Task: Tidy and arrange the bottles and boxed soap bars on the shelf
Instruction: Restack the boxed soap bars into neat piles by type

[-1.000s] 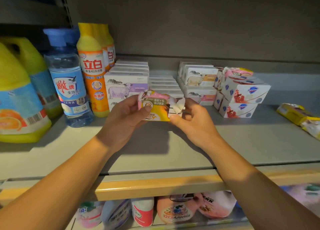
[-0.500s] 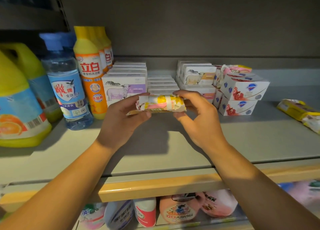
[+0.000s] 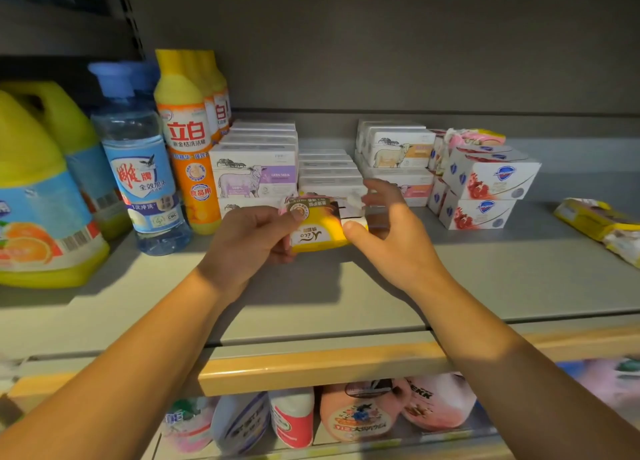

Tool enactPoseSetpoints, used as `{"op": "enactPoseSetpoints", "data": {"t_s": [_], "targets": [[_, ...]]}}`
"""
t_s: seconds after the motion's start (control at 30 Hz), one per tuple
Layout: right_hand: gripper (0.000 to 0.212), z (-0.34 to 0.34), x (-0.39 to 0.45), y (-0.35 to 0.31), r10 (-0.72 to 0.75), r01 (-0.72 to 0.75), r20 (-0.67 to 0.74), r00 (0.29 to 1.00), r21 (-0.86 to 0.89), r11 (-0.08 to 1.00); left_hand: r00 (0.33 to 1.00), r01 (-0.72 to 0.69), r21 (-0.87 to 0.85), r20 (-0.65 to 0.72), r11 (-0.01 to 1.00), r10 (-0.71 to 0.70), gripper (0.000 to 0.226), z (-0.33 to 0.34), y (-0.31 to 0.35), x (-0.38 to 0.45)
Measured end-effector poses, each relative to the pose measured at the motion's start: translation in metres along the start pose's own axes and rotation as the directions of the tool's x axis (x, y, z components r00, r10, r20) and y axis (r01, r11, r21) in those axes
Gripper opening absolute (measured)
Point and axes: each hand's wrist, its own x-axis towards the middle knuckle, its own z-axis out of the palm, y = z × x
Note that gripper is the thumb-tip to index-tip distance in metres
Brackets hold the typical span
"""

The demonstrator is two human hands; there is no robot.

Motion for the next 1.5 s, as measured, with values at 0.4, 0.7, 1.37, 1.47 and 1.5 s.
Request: {"op": "enactPoseSetpoints", "data": {"t_s": [0.4,0.7,1.37,1.47,1.5], "targets": [[0.072,-0.053,-0.035,-0.014,-0.16,0.231,0.214,0.964,-0.367,0.901,0.982,0.037,0.129,0.179,0.991,-0.06,0.038,0.062,0.02,-0.013],[0.069,-0.195,-0.079,0.021,0.013,-0.161,-0.284,0.959,-0.503,0.849,0.922,-0.302,0.556,0.377,0.774,0.089,0.023,0.183,0.015,-0.017],[0.068,-0.327,-0.056,0.102,0.331,-0.634,-0.541,0.773,-0.639,0.437,0.809,-0.578,0.691,0.554,0.434,0.195,0.052,0.244,-0.005,-0.018],[0.071,-0.316,-0.06,0.086,0.183,-0.552,-0.528,0.829,-0.723,0.414,0.812,-0.573,0.693,0.554,0.438,0.186,0.053,0.244,-0.004,-0.02],[0.068,-0.308,-0.061,0.079,0.119,-0.5,-0.505,0.855,-0.742,0.446,0.812,-0.571,0.692,0.554,0.442,0.182,0.053,0.244,-0.003,-0.021]]}}
